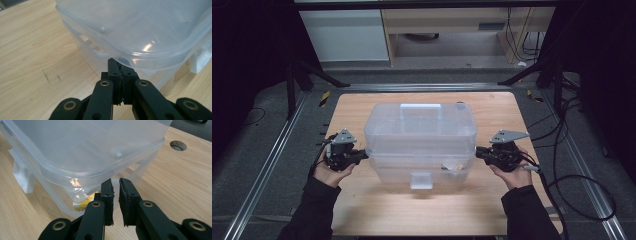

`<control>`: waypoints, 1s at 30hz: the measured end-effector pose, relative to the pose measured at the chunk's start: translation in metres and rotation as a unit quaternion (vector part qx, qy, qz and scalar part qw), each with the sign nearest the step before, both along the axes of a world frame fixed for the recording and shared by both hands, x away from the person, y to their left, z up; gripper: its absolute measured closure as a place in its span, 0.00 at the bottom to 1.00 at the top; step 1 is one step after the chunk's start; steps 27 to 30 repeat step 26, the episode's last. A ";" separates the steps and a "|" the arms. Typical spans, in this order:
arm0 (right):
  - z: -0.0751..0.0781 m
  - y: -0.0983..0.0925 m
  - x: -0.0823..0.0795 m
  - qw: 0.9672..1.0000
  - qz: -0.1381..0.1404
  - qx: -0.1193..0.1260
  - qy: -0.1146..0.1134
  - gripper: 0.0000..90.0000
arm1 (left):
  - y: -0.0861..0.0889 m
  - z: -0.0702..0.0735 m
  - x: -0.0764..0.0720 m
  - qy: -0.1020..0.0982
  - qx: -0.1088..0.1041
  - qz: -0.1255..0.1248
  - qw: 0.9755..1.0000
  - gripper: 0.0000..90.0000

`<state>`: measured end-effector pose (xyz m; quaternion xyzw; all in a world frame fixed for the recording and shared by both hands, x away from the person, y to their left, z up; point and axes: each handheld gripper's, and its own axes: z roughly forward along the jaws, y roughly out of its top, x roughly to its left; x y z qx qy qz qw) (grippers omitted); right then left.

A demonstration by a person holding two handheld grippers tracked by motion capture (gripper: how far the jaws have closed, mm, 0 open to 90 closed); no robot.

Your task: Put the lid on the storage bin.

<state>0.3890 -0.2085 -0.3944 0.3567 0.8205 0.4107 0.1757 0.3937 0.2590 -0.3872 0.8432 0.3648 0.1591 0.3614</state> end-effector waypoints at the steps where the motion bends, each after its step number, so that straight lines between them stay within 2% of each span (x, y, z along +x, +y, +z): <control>1: -0.001 0.000 0.000 1.000 -0.001 -0.002 0.001 0.90 | 0.000 -0.001 0.000 0.000 0.005 0.002 1.000 0.98; 3: -0.003 0.000 0.000 1.000 -0.002 -0.009 0.002 0.90 | -0.001 -0.004 0.001 0.002 0.019 0.005 1.000 0.98; 8: -0.011 0.002 0.003 1.000 -0.004 -0.022 0.014 0.90 | 0.003 -0.010 0.006 0.015 0.022 0.009 1.000 0.99; 10: -0.015 0.004 0.005 0.999 -0.008 -0.043 0.016 0.90 | 0.006 -0.014 0.009 0.020 0.029 0.014 0.999 0.99; 11: -0.016 0.003 0.006 0.999 -0.008 -0.048 0.013 0.89 | 0.008 -0.015 0.010 0.023 0.020 0.015 0.999 0.97; 13: -0.017 -0.001 0.008 0.999 -0.017 -0.049 0.009 0.88 | 0.014 -0.017 0.013 0.022 0.024 0.027 0.999 0.96; 16: -0.019 -0.014 0.010 0.998 -0.038 -0.052 0.009 0.84 | 0.023 -0.021 0.016 0.024 0.018 0.047 0.998 0.92; 21: -0.024 -0.035 0.013 0.996 -0.074 -0.048 0.009 0.73 | 0.039 -0.033 0.024 0.028 0.016 0.087 0.996 0.83; 24: -0.029 -0.045 0.016 0.994 -0.096 -0.048 0.011 0.63 | 0.044 -0.042 0.030 0.031 0.025 0.103 0.994 0.71; 26: -0.035 -0.050 0.018 0.992 -0.117 -0.053 0.010 0.50 | 0.046 -0.051 0.033 0.028 0.038 0.113 0.993 0.62; 30: -0.035 -0.050 0.018 0.992 -0.117 -0.053 0.010 0.50 | 0.046 -0.051 0.033 0.028 0.038 0.113 0.993 0.62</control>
